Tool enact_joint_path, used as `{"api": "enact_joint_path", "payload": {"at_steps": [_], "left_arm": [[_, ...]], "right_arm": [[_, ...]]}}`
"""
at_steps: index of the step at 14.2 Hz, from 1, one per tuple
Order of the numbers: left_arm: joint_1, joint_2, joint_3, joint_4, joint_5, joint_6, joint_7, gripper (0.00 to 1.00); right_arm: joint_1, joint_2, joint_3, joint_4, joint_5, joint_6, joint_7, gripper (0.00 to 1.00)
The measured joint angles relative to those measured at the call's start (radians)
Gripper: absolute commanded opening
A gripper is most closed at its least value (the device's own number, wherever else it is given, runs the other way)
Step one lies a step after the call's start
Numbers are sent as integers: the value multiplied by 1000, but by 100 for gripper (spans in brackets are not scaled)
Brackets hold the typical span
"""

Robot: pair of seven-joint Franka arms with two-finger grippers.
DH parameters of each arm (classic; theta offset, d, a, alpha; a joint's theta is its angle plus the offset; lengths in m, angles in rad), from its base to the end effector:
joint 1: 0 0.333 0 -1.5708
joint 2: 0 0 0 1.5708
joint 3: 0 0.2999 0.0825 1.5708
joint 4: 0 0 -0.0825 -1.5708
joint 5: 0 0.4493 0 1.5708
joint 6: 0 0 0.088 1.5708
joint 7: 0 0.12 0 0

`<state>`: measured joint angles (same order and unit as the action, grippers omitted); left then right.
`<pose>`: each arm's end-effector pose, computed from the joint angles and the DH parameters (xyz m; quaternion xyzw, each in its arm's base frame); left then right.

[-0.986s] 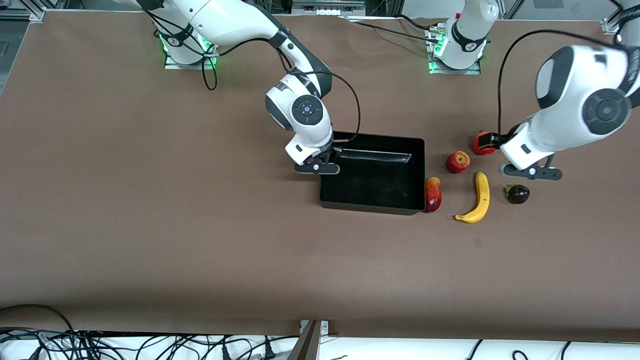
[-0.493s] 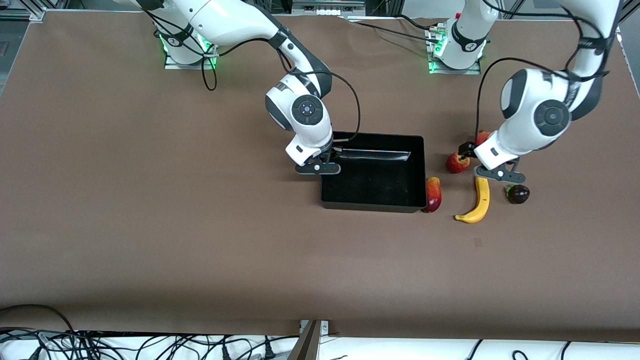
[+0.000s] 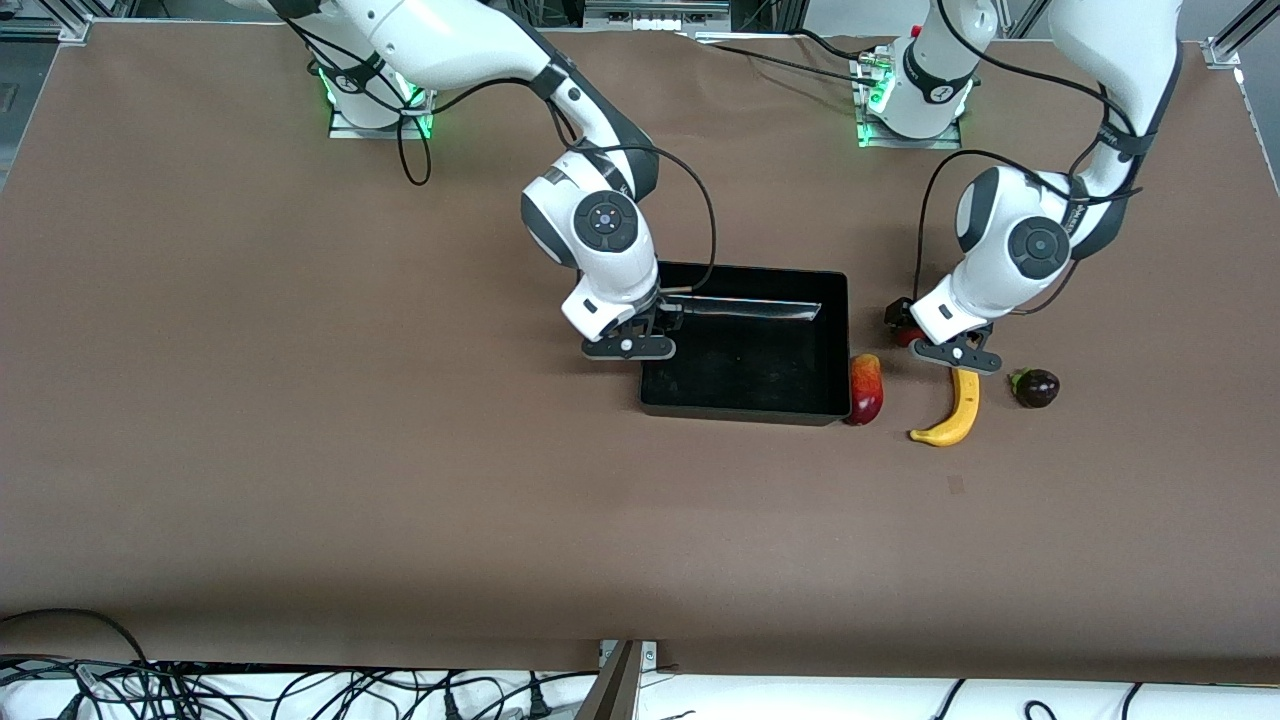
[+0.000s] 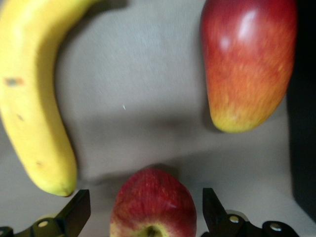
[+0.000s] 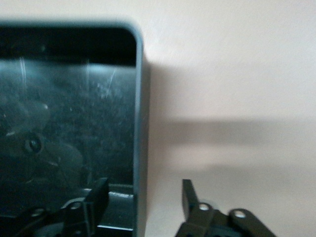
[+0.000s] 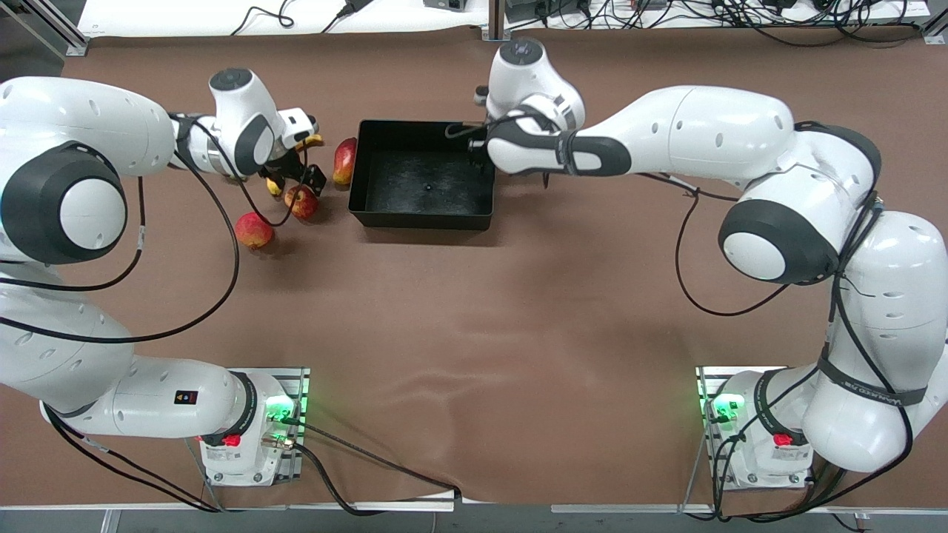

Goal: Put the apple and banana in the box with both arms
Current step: 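Grasp the apple with the left gripper while the right gripper withdraws, then carry the apple into the black box and open the left gripper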

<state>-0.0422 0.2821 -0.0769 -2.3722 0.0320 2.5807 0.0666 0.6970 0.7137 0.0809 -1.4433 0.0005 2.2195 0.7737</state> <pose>0.5210 -0.0658 0.1140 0.9938 -0.1053 -0.0363 0.0018 0.5577 0.5369 0.2130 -0.9991 0.0087 -0.0046 0.0414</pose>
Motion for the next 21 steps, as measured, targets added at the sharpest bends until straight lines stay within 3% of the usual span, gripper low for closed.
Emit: {"api": "enact_joint_path", "payload": {"at_steps": [2, 4, 6, 10, 12, 15, 18, 21], "left_arm": [[0, 2, 0, -34, 0, 18, 1, 100], [0, 2, -1, -47, 1, 18, 7, 46], [-1, 1, -1, -48, 1, 0, 31, 26], [-2, -29, -3, -19, 1, -75, 48, 25], [-2, -77, -4, 65, 1, -253, 49, 25], [-2, -125, -43, 295, 1, -616, 10, 25], [-4, -115, -154, 449, -19, -759, -211, 24], [-18, -40, -253, 488, -66, -740, -429, 23]], "right_arm": [[-8, -45, -57, 53, 0, -116, -53, 100], [-51, -105, -99, 104, 2, -232, -118, 100], [-136, -178, -112, 126, 28, -334, -199, 100], [-265, -335, -176, 124, 83, -556, -409, 100], [-268, -421, -241, 85, 86, -611, -493, 100], [-272, -574, -306, -56, 85, -625, -587, 100], [-358, -675, -300, -169, 84, -624, -695, 100], [-517, -696, -206, -198, 84, -622, -776, 100]]}}
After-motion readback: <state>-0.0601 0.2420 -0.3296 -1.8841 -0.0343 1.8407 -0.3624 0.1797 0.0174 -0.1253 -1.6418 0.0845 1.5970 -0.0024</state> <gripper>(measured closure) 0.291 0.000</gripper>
